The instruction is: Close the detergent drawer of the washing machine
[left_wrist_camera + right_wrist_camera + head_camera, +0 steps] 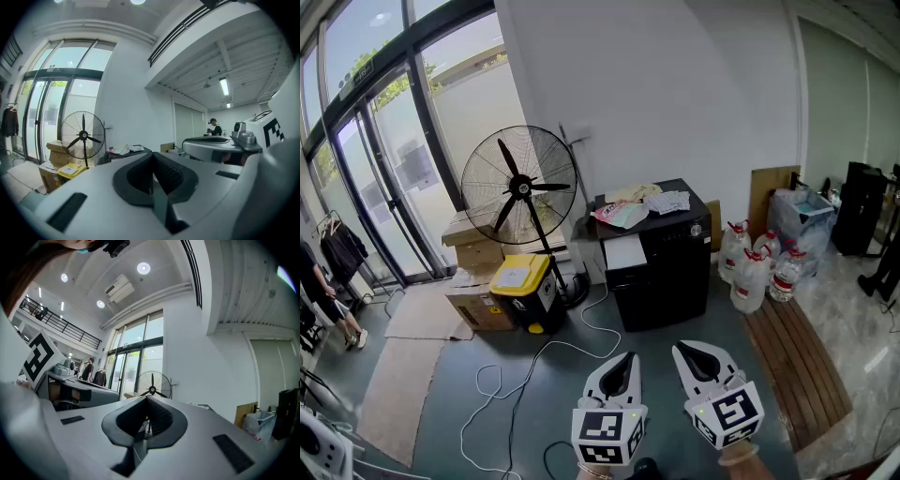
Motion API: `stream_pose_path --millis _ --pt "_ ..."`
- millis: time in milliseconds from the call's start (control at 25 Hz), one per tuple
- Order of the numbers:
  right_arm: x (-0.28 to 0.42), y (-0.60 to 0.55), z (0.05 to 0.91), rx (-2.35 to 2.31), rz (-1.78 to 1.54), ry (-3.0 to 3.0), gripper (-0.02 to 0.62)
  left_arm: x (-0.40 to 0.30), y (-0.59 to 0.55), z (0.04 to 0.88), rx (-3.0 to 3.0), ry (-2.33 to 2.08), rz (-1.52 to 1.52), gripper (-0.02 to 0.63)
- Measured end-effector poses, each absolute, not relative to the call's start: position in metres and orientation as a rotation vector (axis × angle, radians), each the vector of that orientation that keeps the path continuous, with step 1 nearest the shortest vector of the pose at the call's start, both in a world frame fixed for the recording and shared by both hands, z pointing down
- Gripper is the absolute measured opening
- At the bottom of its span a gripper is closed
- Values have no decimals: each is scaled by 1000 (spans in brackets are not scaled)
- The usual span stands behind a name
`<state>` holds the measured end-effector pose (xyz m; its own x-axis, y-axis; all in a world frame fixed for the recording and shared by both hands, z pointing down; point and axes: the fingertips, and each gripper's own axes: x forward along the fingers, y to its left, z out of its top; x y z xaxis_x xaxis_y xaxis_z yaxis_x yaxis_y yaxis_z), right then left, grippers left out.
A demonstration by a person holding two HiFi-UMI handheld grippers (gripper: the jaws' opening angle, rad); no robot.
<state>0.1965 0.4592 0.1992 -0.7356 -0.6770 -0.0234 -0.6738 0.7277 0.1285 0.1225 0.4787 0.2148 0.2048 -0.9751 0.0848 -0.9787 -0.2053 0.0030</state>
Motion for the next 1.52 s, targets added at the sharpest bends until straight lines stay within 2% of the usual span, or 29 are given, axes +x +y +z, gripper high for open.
stream_pose_path --millis 920,1520 --pt "108 377 224 1149 -87 -2833 25 33 399 233 2439 -1864 107 16" --pt "99 340 227 1246 -58 -2814 26 26 357 246 2476 -1778 125 15"
